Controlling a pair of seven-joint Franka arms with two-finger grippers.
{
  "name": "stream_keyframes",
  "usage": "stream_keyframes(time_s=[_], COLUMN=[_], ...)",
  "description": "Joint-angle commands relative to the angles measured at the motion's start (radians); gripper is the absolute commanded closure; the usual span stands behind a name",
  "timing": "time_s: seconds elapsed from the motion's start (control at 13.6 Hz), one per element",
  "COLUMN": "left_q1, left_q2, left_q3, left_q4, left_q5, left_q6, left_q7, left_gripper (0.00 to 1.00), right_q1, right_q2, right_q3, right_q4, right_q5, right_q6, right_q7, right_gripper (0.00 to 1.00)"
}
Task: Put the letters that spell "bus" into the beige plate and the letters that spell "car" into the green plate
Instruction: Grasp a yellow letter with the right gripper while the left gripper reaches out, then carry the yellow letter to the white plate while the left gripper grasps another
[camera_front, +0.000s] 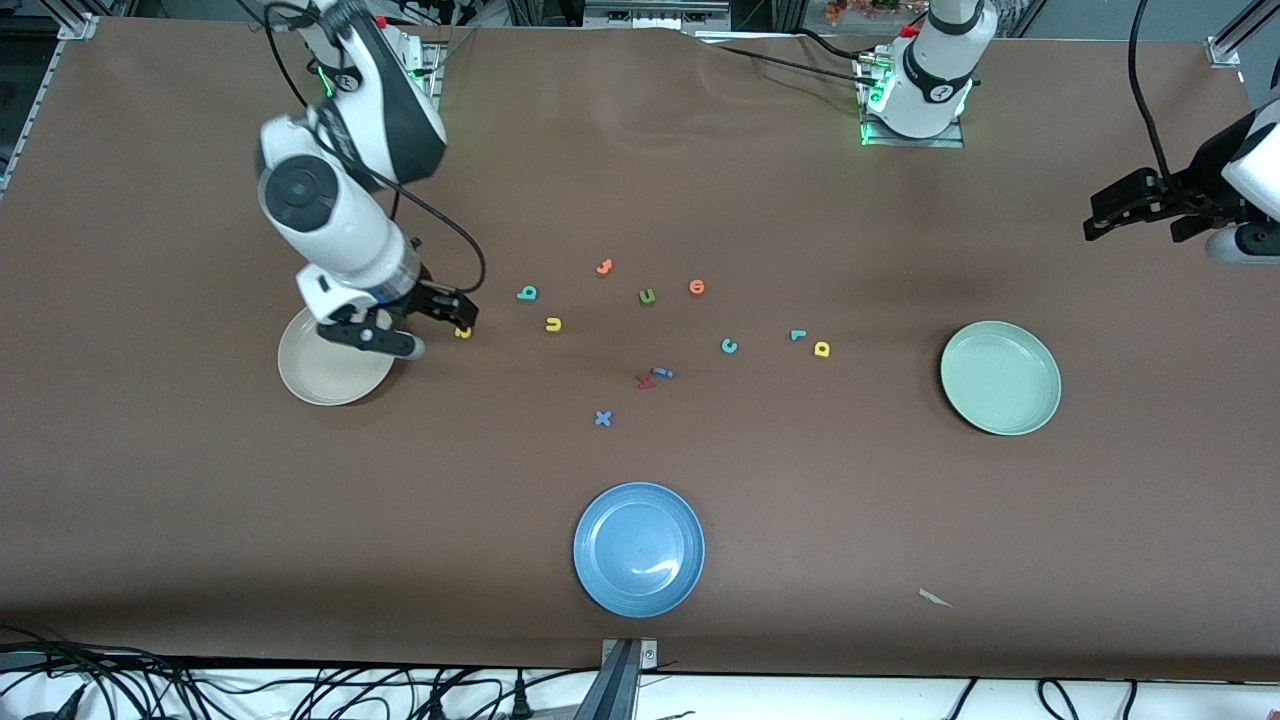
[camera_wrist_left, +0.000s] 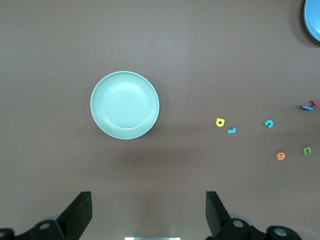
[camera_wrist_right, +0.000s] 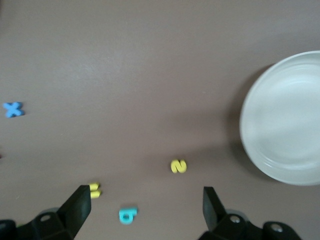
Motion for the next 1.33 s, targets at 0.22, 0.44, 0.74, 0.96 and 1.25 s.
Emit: stream_keyframes(time_s=[0.22, 0.44, 0.74, 0.96, 1.25], left_q1=[0.002, 0.001, -0.054, -0.099, -0.124], left_q2=[0.082, 0.085, 0.16, 0.197, 0.204], left_q3=[-0.003, -0.004, -0.004, -0.006, -0.037], left_q4=[0.007, -0.021, -0.051, -0.111, -0.303], left_q5=[0.019, 0.006, 0.003, -0.002, -0.036], left_q6=[-0.017, -0.016, 0.016, 0.177, 0.467], left_q7=[0.022, 0.026, 0.011, 0.008, 0.006], left_gripper=[0.0, 0.0, 0.0, 0.0, 0.0], right_q1=[-0.008, -0.008, -0.001, -0.001, -0.001], right_q2=[0.132, 0.169, 0.224, 0.215, 0.189], right_q3=[0.033, 0.039, 0.042, 0.039, 0.022], right_q4=[-0.067, -0.064, -0.067, -0.069, -0.127], right_q5=[0.005, 0.005, 0.005, -0.012, -0.012], right_q6=[0.174, 0.199, 0.282, 0.274, 0.272], right_q7=[0.007, 0.007, 0.009, -0.035, -0.103], right_gripper=[0.01, 0.01, 0.01, 0.01, 0.01])
